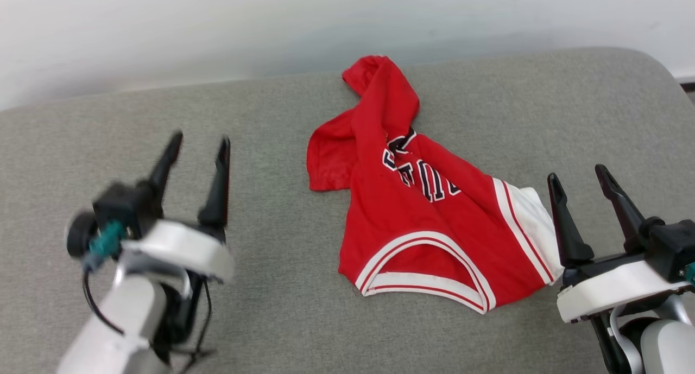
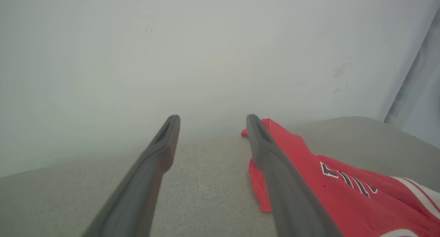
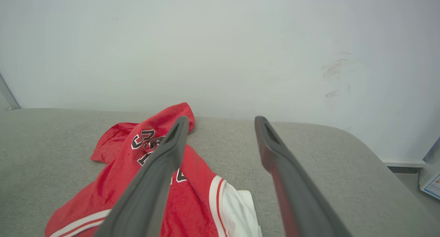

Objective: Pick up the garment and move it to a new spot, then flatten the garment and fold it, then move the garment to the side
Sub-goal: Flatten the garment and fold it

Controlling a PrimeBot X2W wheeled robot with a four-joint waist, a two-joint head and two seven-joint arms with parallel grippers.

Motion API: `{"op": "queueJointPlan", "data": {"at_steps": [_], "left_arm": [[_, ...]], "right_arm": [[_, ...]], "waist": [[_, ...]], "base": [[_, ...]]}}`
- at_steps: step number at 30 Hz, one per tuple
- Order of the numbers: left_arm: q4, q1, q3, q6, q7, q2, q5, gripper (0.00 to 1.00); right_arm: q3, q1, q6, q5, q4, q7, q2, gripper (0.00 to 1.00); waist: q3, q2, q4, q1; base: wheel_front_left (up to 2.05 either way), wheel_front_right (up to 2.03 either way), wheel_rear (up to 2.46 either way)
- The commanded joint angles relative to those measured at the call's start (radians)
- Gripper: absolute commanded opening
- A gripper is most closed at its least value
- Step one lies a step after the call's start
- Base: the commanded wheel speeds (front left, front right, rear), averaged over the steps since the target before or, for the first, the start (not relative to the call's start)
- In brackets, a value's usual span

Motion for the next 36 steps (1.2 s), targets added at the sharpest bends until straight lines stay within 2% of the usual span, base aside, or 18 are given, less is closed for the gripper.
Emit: {"op": "queueJointPlan", "data": {"at_steps": [1,7,8,11,16,20,22,26,30,36], "left_arm": [[-0.02,0.039,0.003,0.011,-0.01,-0.01,-0.004,1.0],[-0.112,0.215,0.015,0.065,-0.029,-0.06,-0.018,1.0],[-0.13,0.265,0.003,0.064,-0.031,-0.08,-0.027,1.0],[-0.137,0.276,-0.032,0.051,-0.001,-0.076,-0.018,1.0],[-0.167,0.229,-0.094,0.033,0.153,-0.051,-0.015,1.0],[-0.205,0.16,-0.145,0.039,0.345,-0.032,-0.017,1.0],[-0.217,0.121,-0.165,0.043,0.438,-0.039,-0.029,1.0],[-0.189,0.063,-0.209,0.024,0.571,-0.054,-0.054,1.0],[-0.136,0.013,-0.235,0.012,0.639,-0.062,-0.053,1.0],[-0.053,-0.023,-0.243,0.01,0.654,-0.081,-0.061,1.0]], "right_arm": [[-0.001,0.015,-0.001,0.003,-0.004,0.003,-0.004,1.0],[0.014,0.038,-0.001,0.01,0.002,0.016,-0.007,1.0],[0.019,0.042,-0.001,0.012,0.002,0.022,-0.005,1.0],[0.027,0.043,-0.001,0.012,-0.001,0.028,-0.01,1.0],[0.035,0.039,-0.001,0.008,-0.005,0.035,-0.02,1.0],[0.036,0.026,-0.001,0.007,-0.009,0.036,-0.023,1.0],[0.037,0.018,-0.001,0.007,-0.009,0.034,-0.021,1.0],[0.047,0.007,-0.001,0.007,0.001,0.03,-0.012,1.0],[0.045,-0.01,-0.001,0.019,0.007,0.02,-0.003,1.0],[0.042,-0.02,-0.001,0.014,0.025,0.005,0.003,1.0]], "waist": [[-0.02,0.0,0.018,0.0],[-0.033,0.0,0.027,0.0],[-0.031,0.0,0.028,0.0],[-0.02,0.0,0.027,0.0],[0.007,0.0,0.02,0.0],[0.04,0.0,0.008,0.0],[0.059,0.0,-0.001,0.0],[0.094,0.0,-0.026,0.0],[0.127,0.0,-0.053,0.0],[0.154,0.0,-0.078,0.0]], "base": [[0.0,0.0,0.0],[0.0,0.0,0.0],[0.0,0.0,0.0],[0.0,0.0,0.0],[0.0,0.0,0.0],[0.0,0.0,0.0],[0.0,0.0,0.0],[0.0,0.0,0.0],[0.0,0.0,0.0],[0.0,0.0,0.0]]}}
